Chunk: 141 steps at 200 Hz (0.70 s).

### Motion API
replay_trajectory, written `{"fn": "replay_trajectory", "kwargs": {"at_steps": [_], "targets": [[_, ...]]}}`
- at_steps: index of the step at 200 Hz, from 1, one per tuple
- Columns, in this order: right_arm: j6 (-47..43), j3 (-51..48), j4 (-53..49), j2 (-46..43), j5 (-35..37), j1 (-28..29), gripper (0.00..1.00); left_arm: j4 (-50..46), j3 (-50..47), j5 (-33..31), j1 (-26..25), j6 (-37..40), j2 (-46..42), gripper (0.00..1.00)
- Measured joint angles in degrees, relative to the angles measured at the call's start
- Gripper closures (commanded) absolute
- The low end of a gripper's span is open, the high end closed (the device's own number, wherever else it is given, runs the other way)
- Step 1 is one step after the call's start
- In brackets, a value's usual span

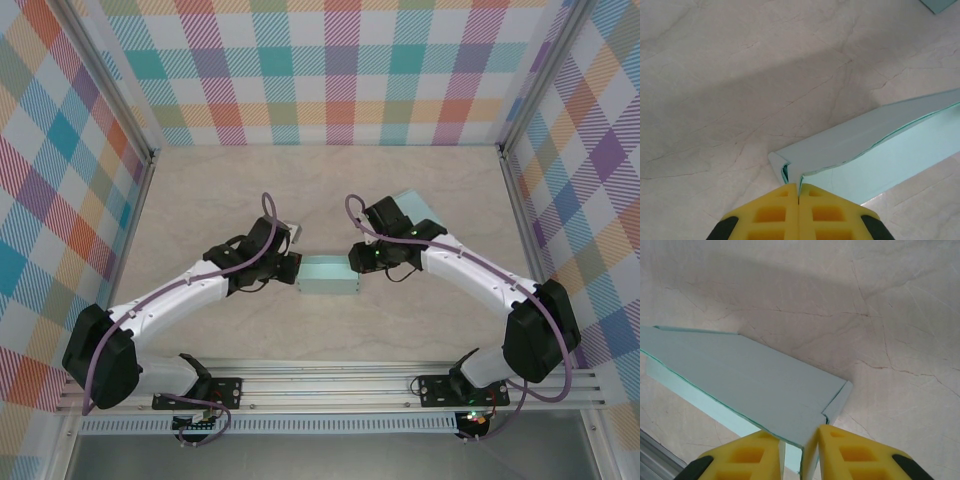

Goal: Fold the paper box

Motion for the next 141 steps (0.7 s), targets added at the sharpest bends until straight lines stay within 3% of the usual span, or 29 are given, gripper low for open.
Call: {"fn": "replay_trajectory", "kwargs": {"at_steps": [42, 141], "targets": [[3.78, -1.03, 1.92, -0.11, 0.7, 0.83, 0.87, 3.91, -3.08, -2.58, -0.44, -5.66, -1.73, 0.99], [10.01, -1.36, 4.68, 0.2, 4.63, 2.64, 0.87, 9.49, -6.19, -7.34, -1.38, -10.88, -2.51, 1.0]]}}
